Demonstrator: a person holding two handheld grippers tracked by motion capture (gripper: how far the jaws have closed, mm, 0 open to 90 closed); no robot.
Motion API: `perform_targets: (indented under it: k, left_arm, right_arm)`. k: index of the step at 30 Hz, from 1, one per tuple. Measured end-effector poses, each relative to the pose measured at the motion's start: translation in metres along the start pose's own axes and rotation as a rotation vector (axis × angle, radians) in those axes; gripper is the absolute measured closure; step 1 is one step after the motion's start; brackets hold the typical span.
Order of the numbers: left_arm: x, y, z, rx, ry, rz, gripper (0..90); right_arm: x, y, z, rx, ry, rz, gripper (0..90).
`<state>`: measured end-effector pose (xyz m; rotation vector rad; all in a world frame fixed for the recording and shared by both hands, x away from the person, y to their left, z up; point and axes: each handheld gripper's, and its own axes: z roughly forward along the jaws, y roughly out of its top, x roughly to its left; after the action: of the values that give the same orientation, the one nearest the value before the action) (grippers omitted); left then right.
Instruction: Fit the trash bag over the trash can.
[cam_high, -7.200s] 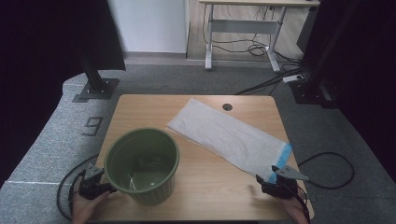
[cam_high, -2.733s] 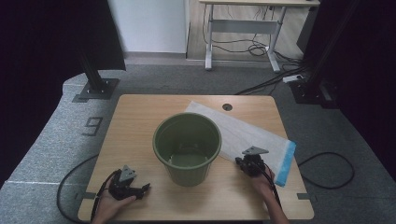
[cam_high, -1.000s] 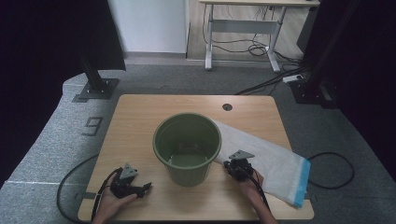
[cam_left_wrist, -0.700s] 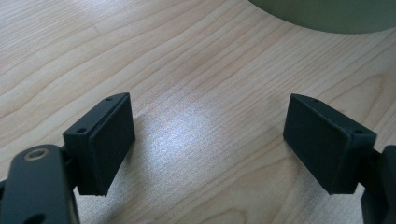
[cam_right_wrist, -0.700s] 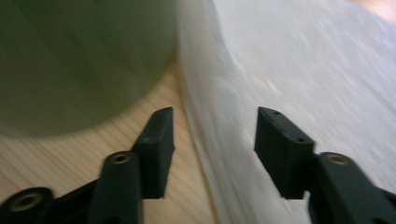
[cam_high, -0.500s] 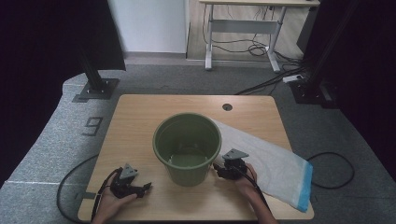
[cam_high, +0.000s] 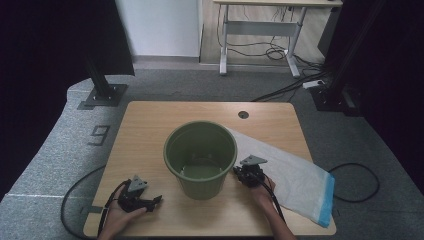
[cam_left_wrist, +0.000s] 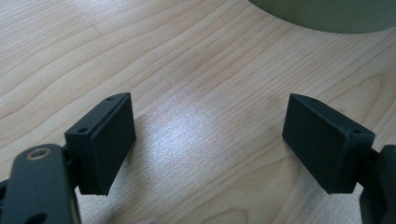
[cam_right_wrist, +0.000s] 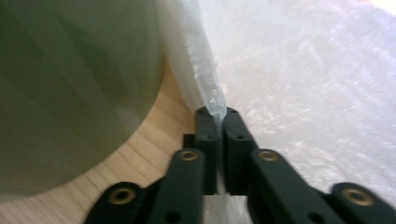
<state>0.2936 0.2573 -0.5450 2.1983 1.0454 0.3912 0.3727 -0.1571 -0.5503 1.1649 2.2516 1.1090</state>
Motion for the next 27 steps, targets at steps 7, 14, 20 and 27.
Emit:
perform_targets:
  k: [7,14,20,27]
  left_arm:
    - [0.0,0.0,0.0,0.0,0.001,-0.001,16.8]
    - [0.0,0.0,0.0,0.0,0.002,-0.002,16.7]
    - [0.0,0.0,0.0,0.0,0.003,-0.004,16.8]
    - [-0.001,0.0,0.0,0.0,0.004,-0.006,16.7]
  right_arm:
    - [-0.009,0.015,-0.035,-0.136,-0.037,0.054,88.6]
    - [-0.023,0.043,-0.082,-0.279,-0.038,0.111,88.6]
    - [-0.034,0.057,-0.116,-0.376,-0.051,0.166,88.6]
    - [-0.036,0.072,-0.151,-0.478,-0.07,0.169,88.6]
